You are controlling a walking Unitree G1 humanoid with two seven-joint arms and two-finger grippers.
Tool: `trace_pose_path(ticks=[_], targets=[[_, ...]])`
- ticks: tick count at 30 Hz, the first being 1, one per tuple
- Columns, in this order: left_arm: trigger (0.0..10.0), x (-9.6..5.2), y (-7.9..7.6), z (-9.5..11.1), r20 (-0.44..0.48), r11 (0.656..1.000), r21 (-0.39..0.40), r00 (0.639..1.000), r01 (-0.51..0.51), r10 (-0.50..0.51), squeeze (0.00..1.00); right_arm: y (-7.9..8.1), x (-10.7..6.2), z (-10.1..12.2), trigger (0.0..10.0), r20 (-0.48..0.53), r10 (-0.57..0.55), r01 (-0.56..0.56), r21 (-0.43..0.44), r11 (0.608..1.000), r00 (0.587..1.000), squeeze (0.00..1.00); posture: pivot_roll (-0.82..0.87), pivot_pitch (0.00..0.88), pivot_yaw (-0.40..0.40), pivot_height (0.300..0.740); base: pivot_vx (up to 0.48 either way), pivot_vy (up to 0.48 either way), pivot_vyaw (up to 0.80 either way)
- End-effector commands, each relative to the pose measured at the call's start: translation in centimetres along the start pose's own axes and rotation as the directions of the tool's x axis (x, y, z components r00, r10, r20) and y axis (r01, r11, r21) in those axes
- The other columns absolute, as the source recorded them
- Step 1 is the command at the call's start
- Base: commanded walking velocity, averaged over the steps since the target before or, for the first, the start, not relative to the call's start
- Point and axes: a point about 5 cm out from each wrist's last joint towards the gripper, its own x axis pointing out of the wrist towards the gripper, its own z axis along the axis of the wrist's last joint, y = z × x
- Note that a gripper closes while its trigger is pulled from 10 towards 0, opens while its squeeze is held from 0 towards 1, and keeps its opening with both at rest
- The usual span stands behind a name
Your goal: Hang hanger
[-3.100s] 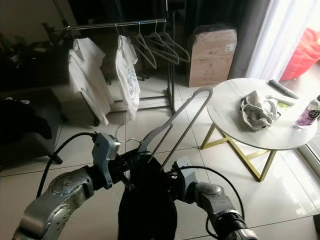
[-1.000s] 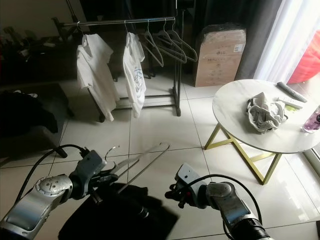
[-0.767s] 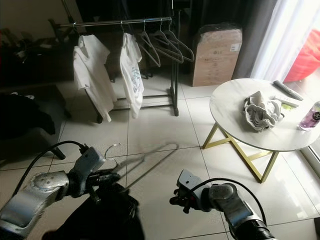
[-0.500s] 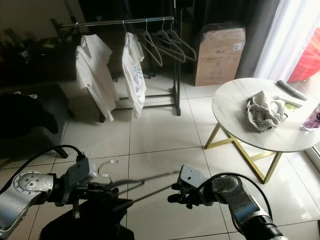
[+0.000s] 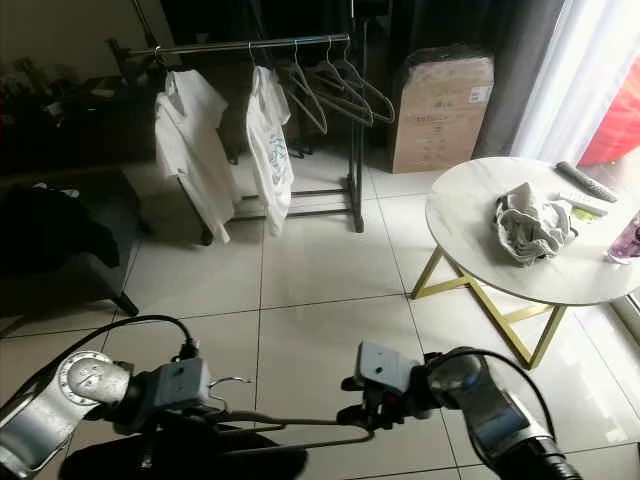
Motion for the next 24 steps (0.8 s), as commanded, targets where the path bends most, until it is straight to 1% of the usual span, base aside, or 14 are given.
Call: trace_pose_path(ticks=[1, 2, 6, 9, 10, 11, 12, 13, 16, 18, 20, 22, 23, 24], targets=[[10.0, -0.1, 0.6, 0.5, -0.029, 0.998, 0.062, 1.000, 0.002, 0.000, 0.00, 0.3, 1.2, -0.4, 10.0, 0.011, 0.011, -0.012, 0.056, 0.998, 1.000, 0.00, 0.03, 0.132, 0.072, 0.740, 0.000, 0.000, 0.00], [10.0, -0.1, 0.6, 0.5, -0.029, 0.998, 0.062, 1.000, 0.002, 0.000, 0.00, 0.3, 1.2, -0.4, 10.0, 0.011, 0.011, -0.012, 0.056, 0.998, 1.000, 0.00, 0.03, 0.132, 0.072, 0.740, 0.000, 0.000, 0.00], [10.0, 0.6, 0.6, 1.7, 0.000, 0.996, 0.088, 1.000, 0.026, -0.026, 0.00, -0.4, 2.3, -0.3, 10.0, 0.040, -0.053, 0.047, 0.135, 0.990, 0.998, 0.00, 0.03, 0.130, 0.074, 0.740, 0.000, 0.000, 0.00], [10.0, 0.9, 0.7, 2.0, 0.005, 0.995, 0.098, 1.000, 0.025, -0.026, 0.00, -0.1, 2.6, 0.3, 10.0, 0.081, -0.008, -0.004, 0.145, 0.989, 0.997, 0.00, 0.03, 0.130, 0.074, 0.740, 0.000, 0.000, 0.00], [10.0, 1.1, 0.7, 2.2, 0.010, 0.995, 0.098, 1.000, 0.028, -0.029, 0.00, -0.2, 2.8, 0.6, 10.0, 0.103, -0.022, 0.005, 0.160, 0.987, 0.994, 0.09, 0.03, 0.128, 0.073, 0.740, 0.000, 0.000, 0.00], [10.0, 1.2, 0.7, 2.3, 0.012, 0.995, 0.099, 0.999, 0.031, -0.032, 0.00, -0.4, 2.9, 0.7, 10.0, 0.113, -0.038, 0.018, 0.171, 0.985, 0.993, 0.11, 0.03, 0.128, 0.073, 0.740, 0.000, 0.000, 0.00], [10.0, 1.3, 0.7, 2.4, 0.015, 0.994, 0.102, 0.999, 0.033, -0.034, 0.00, -0.7, 3.1, 0.8, 10.0, 0.120, -0.060, 0.037, 0.185, 0.982, 0.991, 0.09, 0.03, 0.125, 0.073, 0.740, 0.000, 0.000, 0.00], [10.0, 1.5, 0.8, 2.5, 0.018, 0.994, 0.104, 0.999, 0.031, -0.033, 0.00, -0.8, 3.3, 0.8, 10.0, 0.117, -0.076, 0.052, 0.197, 0.979, 0.990, 0.00, 0.03, 0.123, 0.074, 0.740, 0.000, 0.000, 0.00], [10.0, 1.7, 0.8, 2.6, 0.017, 0.994, 0.108, 0.999, 0.030, -0.032, 0.00, -0.7, 3.6, 0.9, 10.0, 0.127, -0.062, 0.035, 0.203, 0.978, 0.990, 0.00, 0.03, 0.122, 0.074, 0.740, 0.000, 0.000, 0.00], [10.0, 1.8, 0.8, 2.7, 0.014, 0.993, 0.113, 0.999, 0.028, -0.030, 0.00, -0.2, 3.8, 1.1, 10.0, 0.160, -0.005, -0.028, 0.204, 0.979, 0.987, 0.00, 0.03, 0.122, 0.074, 0.740, 0.000, 0.000, 0.00], [10.0, 1.9, 0.8, 2.7, 0.013, 0.993, 0.114, 1.000, 0.026, -0.028, 0.00, 0.1, 3.8, 1.2, 10.0, 0.167, 0.014, -0.049, 0.207, 0.977, 0.986, 0.00, 0.03, 0.119, 0.072, 0.740, 0.000, 0.000, 0.00], [10.0, 2.0, 0.8, 2.7, 0.012, 0.993, 0.115, 1.000, 0.025, -0.027, 0.00, 0.2, 3.8, 0.8, 10.0, 0.148, 0.023, -0.053, 0.205, 0.977, 0.989, 0.74, 0.03, 0.119, 0.071, 0.740, 0.000, 0.000, 0.00], [10.0, 2.1, 0.8, 2.7, 0.010, 0.993, 0.116, 1.000, 0.024, -0.025, 0.00, 0.3, 3.9, 0.4, 10.0, 0.123, 0.033, -0.058, 0.208, 0.976, 0.992, 1.00, 0.03, 0.116, 0.069, 0.740, 0.000, 0.000, 0.00], [10.0, 2.2, 0.8, 2.7, 0.008, 0.993, 0.118, 1.000, 0.024, -0.025, 0.00, 0.3, 3.8, 0.1, 10.0, 0.110, 0.038, -0.060, 0.205, 0.977, 0.993, 1.00, 0.03, 0.116, 0.069, 0.740, 0.000, 0.000, 0.00]])
